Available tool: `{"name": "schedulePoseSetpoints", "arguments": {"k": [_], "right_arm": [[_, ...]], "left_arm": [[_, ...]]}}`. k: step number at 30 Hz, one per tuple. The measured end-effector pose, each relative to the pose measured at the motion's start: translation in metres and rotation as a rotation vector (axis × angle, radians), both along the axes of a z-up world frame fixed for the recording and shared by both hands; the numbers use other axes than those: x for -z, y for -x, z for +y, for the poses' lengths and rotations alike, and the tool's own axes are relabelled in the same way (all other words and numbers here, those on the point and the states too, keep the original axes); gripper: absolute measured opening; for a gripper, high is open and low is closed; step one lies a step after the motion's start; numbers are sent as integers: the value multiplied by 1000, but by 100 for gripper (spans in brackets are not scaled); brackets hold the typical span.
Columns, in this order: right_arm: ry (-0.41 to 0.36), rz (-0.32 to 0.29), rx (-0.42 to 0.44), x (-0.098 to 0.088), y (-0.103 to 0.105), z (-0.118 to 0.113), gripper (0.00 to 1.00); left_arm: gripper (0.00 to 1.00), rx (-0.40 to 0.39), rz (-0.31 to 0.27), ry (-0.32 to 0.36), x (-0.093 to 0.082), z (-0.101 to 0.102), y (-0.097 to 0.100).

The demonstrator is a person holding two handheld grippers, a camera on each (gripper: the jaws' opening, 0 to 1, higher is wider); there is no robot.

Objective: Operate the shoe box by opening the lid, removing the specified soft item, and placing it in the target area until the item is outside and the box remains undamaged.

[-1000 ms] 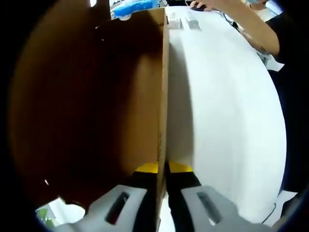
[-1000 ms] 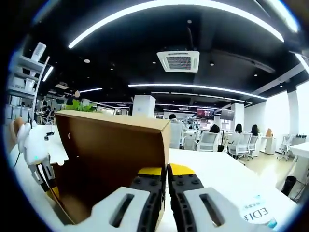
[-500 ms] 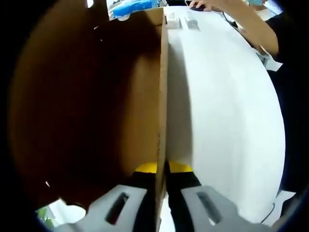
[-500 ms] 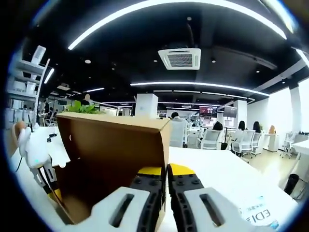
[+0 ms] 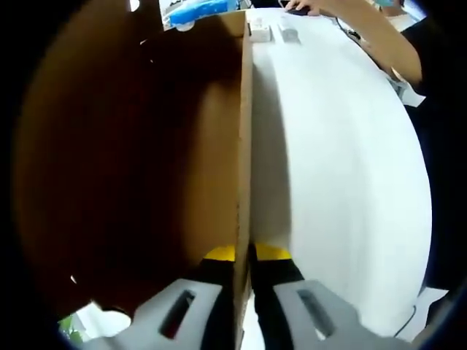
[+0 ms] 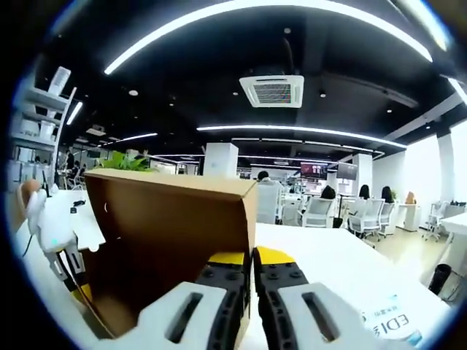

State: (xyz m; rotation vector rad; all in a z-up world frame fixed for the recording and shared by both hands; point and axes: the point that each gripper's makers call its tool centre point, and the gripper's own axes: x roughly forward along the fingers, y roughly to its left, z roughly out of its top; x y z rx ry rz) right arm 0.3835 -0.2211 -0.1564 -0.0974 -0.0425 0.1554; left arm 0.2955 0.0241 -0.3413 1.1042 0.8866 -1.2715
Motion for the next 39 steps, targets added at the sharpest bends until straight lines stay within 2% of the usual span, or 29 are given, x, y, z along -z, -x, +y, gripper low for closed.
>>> {"name": "schedulePoseSetpoints", "arguments": {"k": [9, 17, 19, 21, 26, 30, 33, 36, 39], "right_arm": [[8, -4, 14, 2, 3, 1, 1], [-1, -1, 16, 2, 2, -2, 1], [5, 4, 12, 3, 1, 1, 1], [6, 5, 8, 4, 1, 1, 1], [11, 9, 10, 4, 1, -1, 1], [10, 11, 11, 4, 2, 0, 1], [9, 13, 14, 5, 2, -1, 1], [5, 14, 16, 5, 2, -1, 1], [3, 15, 18, 5, 2, -1, 0]], "left_arm": [[3, 4, 0, -2, 0, 0, 2], [8, 25, 4, 0, -1, 1, 5], [13, 57, -1, -12, -1, 0, 9], [18, 91, -41, -17, -3, -1, 3], [24, 85, -42, -22, -3, -2, 3], [46, 52, -19, 11, -4, -6, 6], [60, 48, 13, 39, -4, -8, 15], [63, 46, 34, 59, -4, -11, 22], [64, 49, 15, 72, -11, -11, 22]]}}
